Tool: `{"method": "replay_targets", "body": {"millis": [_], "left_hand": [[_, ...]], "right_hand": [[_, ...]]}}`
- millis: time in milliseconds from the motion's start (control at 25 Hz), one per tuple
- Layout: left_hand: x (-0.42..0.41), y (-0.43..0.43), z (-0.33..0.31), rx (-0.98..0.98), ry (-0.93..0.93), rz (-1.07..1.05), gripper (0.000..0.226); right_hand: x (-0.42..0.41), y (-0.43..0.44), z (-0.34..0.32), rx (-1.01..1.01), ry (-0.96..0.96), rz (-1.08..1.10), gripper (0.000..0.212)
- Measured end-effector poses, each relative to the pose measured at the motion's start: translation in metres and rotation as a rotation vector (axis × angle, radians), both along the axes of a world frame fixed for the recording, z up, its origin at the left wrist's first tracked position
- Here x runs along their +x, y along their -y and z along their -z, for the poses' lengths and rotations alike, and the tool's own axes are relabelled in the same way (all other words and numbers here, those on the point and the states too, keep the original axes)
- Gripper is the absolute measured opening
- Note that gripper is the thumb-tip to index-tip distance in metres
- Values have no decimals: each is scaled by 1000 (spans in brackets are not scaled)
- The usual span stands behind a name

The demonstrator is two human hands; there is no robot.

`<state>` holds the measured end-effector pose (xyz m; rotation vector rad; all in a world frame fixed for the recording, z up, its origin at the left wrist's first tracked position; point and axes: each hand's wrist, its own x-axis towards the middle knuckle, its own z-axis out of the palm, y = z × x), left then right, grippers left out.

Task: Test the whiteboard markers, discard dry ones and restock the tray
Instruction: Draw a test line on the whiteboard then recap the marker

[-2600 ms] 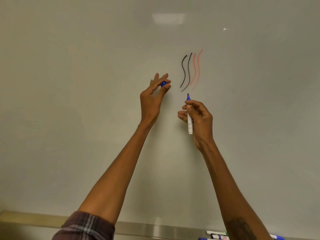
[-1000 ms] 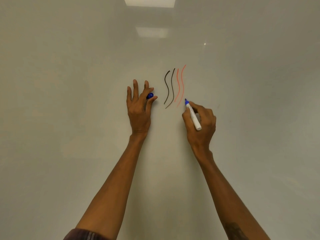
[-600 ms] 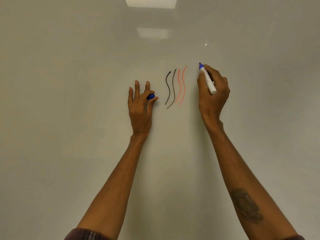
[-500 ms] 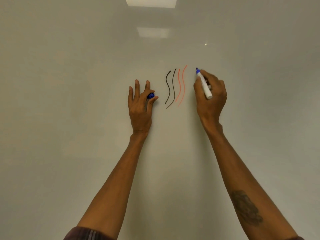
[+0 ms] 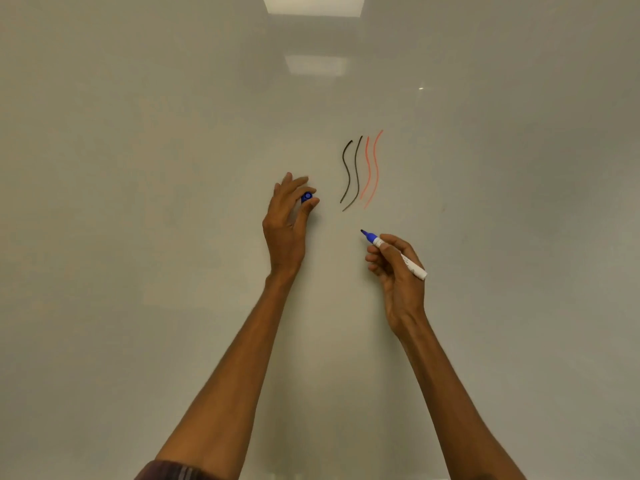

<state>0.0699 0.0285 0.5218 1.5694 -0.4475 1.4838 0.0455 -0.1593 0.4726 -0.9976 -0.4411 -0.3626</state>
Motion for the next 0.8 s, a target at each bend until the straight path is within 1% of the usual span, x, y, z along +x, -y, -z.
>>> {"method": "replay_targets", "body": {"millis": [80,200,280,440,520,560,680,800], "left_hand": [[-16,0,18,-89,-34,13,22],[-39,1,46,-328,-192,187,21],[-50,-1,65,-469,-264,277,24],[-63,-12,103,-753,-325,435,35],[-70,-17,118,-907,-356,508,34],[-75,-19,125,-962,-375,511,32],[-85,-27,142,-1038,-408,485,31],[-93,-37,156,-1035,-426,455,32]], "right_hand": [[-8,-14,13,31,-51,-139,25],[-20,-40,34,22,-82,-268,29],[-26,-57,47,-12,-90,-300,28],[-37,-84,73,-57,-129,-334,24],[-42,-96,86,-72,-159,-342,26],[-45,-102,92,-75,-179,-343,25],[-54,-118,107,-77,-223,-355,22],[-59,-131,119,-112,-249,-344,23]]}}
